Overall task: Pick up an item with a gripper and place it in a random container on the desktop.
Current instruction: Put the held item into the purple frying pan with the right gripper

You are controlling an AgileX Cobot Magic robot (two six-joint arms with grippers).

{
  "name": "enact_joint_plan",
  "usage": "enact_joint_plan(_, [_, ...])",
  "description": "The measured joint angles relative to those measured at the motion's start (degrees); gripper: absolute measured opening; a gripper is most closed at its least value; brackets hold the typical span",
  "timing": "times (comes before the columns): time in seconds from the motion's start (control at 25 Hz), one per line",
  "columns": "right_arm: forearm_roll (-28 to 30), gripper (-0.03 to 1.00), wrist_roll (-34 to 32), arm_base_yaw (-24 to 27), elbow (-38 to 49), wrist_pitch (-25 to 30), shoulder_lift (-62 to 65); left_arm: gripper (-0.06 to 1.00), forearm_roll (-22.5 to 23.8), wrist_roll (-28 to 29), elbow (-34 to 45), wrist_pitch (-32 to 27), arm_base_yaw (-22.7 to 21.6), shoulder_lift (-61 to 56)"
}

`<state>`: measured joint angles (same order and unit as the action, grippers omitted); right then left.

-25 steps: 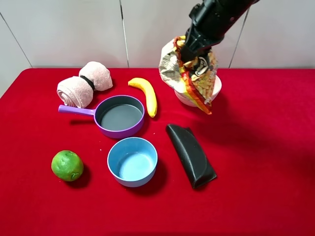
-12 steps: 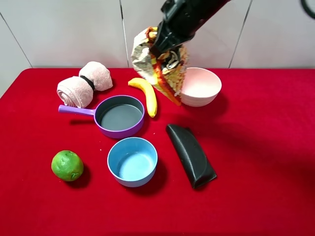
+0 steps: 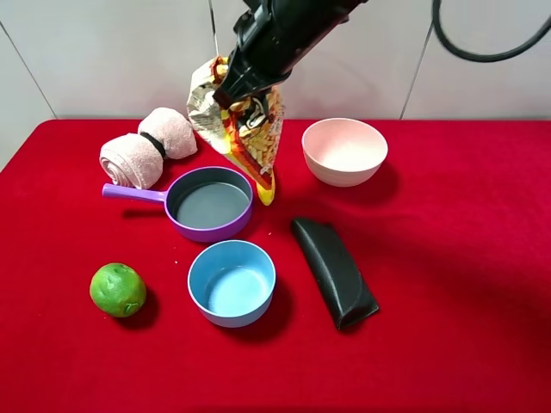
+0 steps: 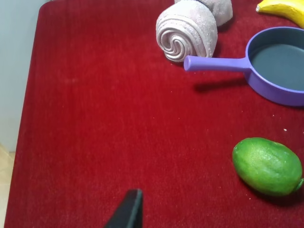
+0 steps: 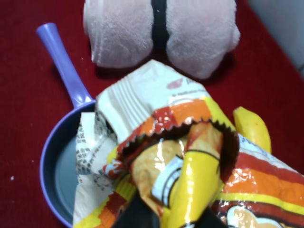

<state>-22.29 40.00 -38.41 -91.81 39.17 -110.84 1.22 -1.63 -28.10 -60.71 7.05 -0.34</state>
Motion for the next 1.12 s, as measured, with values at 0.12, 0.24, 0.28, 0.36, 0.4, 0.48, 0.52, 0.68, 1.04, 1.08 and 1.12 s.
enact_joint_plan(0.12, [-1.65, -0.03, 0.94, -0.06, -0.11, -1.65, -1.16, 0.99, 0.00, 0.00, 0.00, 0.00, 0.00, 0.00])
enact_joint_plan(0.24, [-2.71, -0.03, 1.64, -0.26, -0.11, -2.92, -2.41, 0.99, 0.00, 0.00, 0.00, 0.00, 0.00, 0.00])
enact_joint_plan(0.28, [-3.00, -0.03, 1.80, -0.39, -0.11, -3.41, -2.83, 0.99, 0.00, 0.00, 0.00, 0.00, 0.00, 0.00])
enact_joint_plan(0.36, [-3.93, -0.03, 2.37, -0.68, -0.11, -4.51, -3.57, 0.99, 0.00, 0.00, 0.00, 0.00, 0.00, 0.00])
enact_joint_plan(0.4, [-4.33, -0.03, 2.58, -0.87, -0.11, -5.36, -3.87, 0.99, 0.00, 0.00, 0.00, 0.00, 0.00, 0.00])
enact_joint_plan(0.48, [-5.41, -0.03, 2.82, -1.42, -0.11, -6.68, -4.58, 0.99, 0.00, 0.00, 0.00, 0.00, 0.00, 0.00])
enact_joint_plan(0.52, [-5.88, -0.03, 2.82, -1.73, -0.21, -7.23, -5.05, 0.99, 0.00, 0.00, 0.00, 0.00, 0.00, 0.00])
enact_joint_plan(0.68, [-7.90, -0.03, 2.90, -2.89, -0.26, -9.08, -6.60, 0.99, 0.00, 0.00, 0.00, 0.00, 0.00, 0.00])
enact_joint_plan(1.04, [-10.38, -0.03, 3.97, -3.41, -0.26, -10.22, -9.41, 0.99, 0.05, 0.00, 0.00, 0.00, 0.00, 0.00])
enact_joint_plan(1.08, [-10.62, -0.03, 4.16, -3.41, -0.26, -10.27, -9.84, 0.99, 0.05, 0.00, 0.00, 0.00, 0.00, 0.00])
enact_joint_plan(1.12, [-10.87, -0.03, 4.31, -3.41, -0.26, -10.27, -10.18, 0.99, 0.05, 0.00, 0.00, 0.00, 0.00, 0.00])
